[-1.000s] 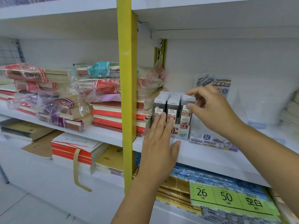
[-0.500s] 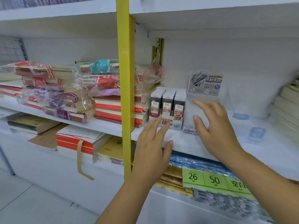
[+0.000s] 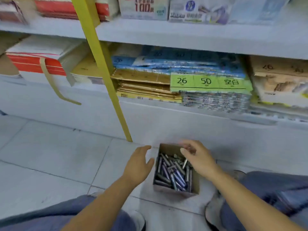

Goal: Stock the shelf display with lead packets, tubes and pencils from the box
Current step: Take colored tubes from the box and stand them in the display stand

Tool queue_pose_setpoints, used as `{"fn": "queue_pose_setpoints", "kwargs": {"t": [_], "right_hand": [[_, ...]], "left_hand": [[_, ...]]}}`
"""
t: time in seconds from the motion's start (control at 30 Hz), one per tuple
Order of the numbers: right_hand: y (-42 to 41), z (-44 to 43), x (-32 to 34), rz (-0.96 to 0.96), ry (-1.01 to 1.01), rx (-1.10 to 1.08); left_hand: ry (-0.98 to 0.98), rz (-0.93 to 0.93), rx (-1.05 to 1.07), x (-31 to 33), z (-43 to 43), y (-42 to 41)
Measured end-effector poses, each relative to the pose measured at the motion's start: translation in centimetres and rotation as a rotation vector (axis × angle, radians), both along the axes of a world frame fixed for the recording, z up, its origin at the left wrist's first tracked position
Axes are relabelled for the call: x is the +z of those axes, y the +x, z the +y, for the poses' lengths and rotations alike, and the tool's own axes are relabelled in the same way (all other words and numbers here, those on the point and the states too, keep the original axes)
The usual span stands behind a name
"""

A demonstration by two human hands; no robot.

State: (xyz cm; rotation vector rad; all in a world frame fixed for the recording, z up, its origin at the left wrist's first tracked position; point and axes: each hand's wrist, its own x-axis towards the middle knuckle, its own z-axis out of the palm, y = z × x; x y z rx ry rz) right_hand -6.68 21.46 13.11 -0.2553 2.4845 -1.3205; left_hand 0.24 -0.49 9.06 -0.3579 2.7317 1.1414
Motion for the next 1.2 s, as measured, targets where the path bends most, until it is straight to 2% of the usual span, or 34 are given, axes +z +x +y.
{"fn": "queue_pose_setpoints", "kwargs": {"t": [0.13,0.23,0.33,0.7,0.93,1.07,1.2], "right_hand": [[1.4,0.4,-7.7,-0.367,0.149,0.069],[1.5,-0.2,-11.5,-0.482,0.209,0.101],[1.4,-1.2,-14.1,-0.512,0.268,0.113],[0.8,-1.9,-18.3,-0.437,0.442,0.214],[0.9,-1.9,-18.8,-0.468,0.394,0.237],[0.6,-2.2,-18.6,-0.465,0.332,0.156],[0.1,-2.5,-18.2,-0.513,0.177,0.026]], "left_hand": [[0.111,-0.334,-0.001,-6.2,0.8,1.5],[0.227,-0.454,0.009,-8.3,1.1,2.1],[0.369,-0.484,0.035,-8.8,1.0,2.1],[0.596,-0.485,0.090,-8.8,0.2,2.4],[0.612,-0.497,0.102,-9.0,0.1,2.4],[0.615,-0.487,0.099,-9.1,0.0,2.6],[0.620,-0.483,0.096,-9.0,0.0,2.7]]}}
